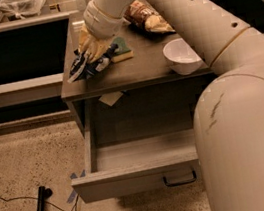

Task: Pick blue chip bag from top drawer and place on counter

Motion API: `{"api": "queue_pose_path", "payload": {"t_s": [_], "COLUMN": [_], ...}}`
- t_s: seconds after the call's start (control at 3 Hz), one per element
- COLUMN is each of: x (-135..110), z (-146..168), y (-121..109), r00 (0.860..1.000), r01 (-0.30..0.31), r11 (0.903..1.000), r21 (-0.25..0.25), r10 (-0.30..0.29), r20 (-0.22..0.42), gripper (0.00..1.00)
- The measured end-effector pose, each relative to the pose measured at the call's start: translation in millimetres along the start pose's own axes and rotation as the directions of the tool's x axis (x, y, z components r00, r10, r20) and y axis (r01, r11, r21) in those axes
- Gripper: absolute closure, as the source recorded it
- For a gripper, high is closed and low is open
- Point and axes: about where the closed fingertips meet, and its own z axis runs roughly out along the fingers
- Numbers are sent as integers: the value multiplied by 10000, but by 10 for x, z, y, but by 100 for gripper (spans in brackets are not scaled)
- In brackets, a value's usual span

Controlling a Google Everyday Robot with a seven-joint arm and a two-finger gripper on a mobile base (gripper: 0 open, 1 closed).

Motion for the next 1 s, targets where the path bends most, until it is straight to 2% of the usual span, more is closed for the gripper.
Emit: {"api": "queue_pose_path", "payload": {"t_s": [0.33, 0.67, 1.0], "x": [1, -17, -45], "z": [26, 20, -297], "y": [-6, 13, -3], "r00": [10000, 9999, 9982], "r01": [-5, -110, -594], "r11": [10000, 9993, 9979], "r21": [-5, -363, -257], "r10": [5, 110, 592], "r20": [17, 4, -90], "gripper": [27, 4, 0]}}
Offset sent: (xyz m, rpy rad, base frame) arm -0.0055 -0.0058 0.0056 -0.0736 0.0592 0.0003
